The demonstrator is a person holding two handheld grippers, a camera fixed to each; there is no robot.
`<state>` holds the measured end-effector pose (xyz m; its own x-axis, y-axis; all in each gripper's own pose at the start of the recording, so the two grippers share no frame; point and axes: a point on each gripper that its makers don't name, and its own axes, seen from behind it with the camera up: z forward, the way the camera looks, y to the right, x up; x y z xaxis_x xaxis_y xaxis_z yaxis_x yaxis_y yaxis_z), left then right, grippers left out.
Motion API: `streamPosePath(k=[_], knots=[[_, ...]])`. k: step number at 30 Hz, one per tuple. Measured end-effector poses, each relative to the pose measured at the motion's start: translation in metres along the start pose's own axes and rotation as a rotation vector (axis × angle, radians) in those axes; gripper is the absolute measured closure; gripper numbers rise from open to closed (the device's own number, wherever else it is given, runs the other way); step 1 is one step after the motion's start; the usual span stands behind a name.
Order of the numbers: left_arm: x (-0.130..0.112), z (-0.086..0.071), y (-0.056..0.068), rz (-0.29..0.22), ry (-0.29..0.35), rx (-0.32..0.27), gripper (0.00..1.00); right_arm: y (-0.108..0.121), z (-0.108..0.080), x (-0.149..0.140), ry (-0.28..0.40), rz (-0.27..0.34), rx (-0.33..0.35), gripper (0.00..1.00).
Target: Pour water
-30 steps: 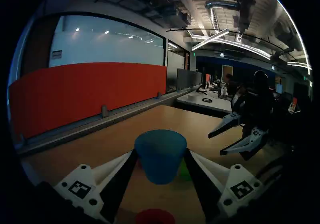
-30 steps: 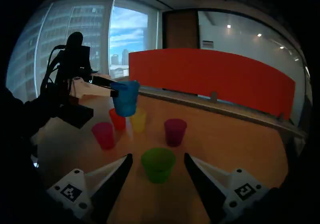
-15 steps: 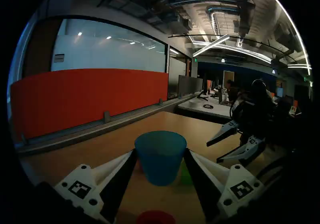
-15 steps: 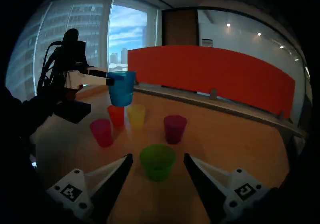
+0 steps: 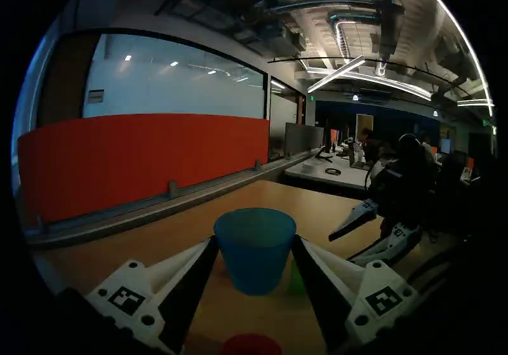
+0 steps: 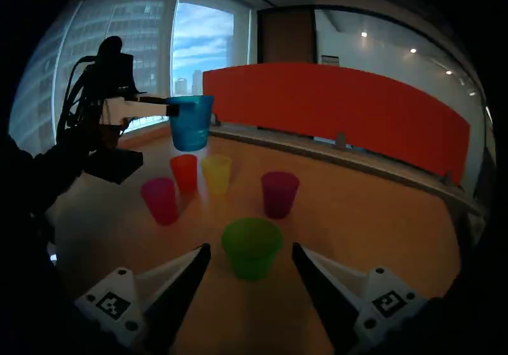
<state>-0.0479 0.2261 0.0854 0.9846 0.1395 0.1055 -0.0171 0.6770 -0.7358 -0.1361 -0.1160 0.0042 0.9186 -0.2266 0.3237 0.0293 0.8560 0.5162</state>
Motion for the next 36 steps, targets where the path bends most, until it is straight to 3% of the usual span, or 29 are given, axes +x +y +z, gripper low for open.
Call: streamPosePath(k=[23, 36], knots=[[0.001, -0.006, -0.003, 0.01, -0.006, 0.011, 0.16, 0.003, 0.052, -0.019, -0.062, 0.006, 0.017, 0.0], [-0.002, -0.009, -0.008, 0.005, -0.005, 0.019, 0.16, 0.008, 0.067, -0.022, -0.069, -0.01, 0.009, 0.03]])
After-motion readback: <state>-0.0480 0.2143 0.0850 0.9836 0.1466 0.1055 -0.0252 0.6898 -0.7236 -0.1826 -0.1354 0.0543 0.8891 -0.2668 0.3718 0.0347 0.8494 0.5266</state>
